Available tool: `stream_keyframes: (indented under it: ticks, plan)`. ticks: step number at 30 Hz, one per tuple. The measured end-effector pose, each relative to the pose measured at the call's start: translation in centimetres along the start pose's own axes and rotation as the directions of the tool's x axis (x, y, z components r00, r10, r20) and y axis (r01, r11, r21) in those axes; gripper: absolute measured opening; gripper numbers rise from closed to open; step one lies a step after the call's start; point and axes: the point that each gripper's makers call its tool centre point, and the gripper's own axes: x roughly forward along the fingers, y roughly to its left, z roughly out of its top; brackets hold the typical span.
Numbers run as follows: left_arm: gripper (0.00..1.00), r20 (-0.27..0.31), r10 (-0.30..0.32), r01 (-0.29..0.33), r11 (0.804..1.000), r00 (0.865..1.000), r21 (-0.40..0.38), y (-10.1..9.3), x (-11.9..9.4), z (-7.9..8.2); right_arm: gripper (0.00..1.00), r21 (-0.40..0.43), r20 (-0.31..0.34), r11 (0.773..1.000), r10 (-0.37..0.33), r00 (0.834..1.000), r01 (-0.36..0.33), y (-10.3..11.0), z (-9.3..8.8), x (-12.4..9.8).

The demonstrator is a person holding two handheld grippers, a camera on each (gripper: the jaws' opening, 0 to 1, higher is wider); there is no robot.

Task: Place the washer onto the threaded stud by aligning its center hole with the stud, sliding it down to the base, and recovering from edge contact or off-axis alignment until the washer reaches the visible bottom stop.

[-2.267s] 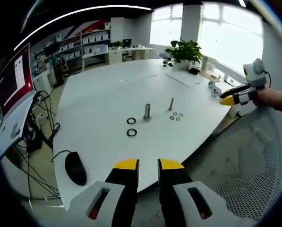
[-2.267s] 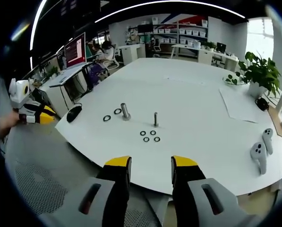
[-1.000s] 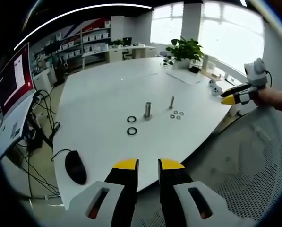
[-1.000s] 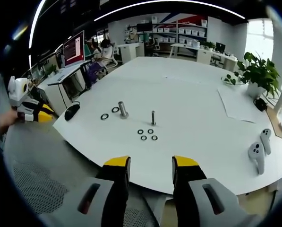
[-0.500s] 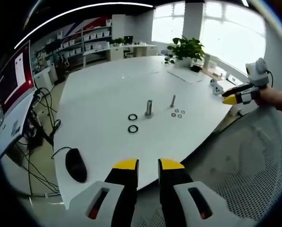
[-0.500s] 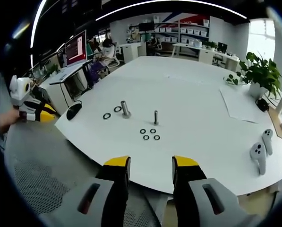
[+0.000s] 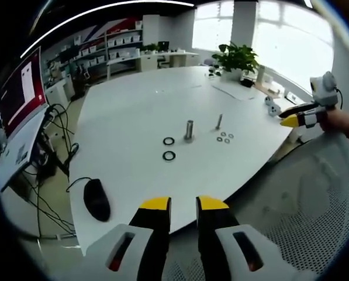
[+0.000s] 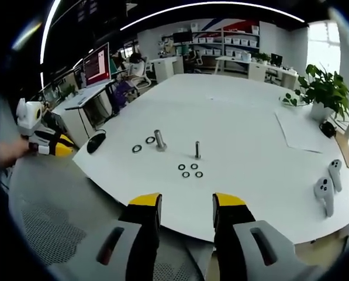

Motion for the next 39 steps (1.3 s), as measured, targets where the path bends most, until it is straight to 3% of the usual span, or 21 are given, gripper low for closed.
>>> stream_keyframes:
  ticks: [7, 24, 39]
  plan:
    - [0.16, -0.037, 0.013, -0.013, 1.000, 0.999, 0.003, 0.1, 0.1, -0.5, 0.37, 0.004, 0.021, 0.999, 0.041, 0.999, -0.041, 0.8, 0.3, 0.0]
    - [0.16, -0.045, 0.026, -0.026, 1.000, 0.999, -0.008, 0.4, 0.0, -0.7, 0.37, -0.010, 0.052, 0.994, 0.112, 0.992, -0.111, 2.3, 1.0, 0.0]
    - [0.16, -0.049, 0.010, -0.011, 1.000, 0.999, -0.016, 0.2, 0.1, -0.9, 0.37, -0.014, 0.042, 0.993, 0.121, 0.992, -0.121, 2.4, 0.8, -0.1]
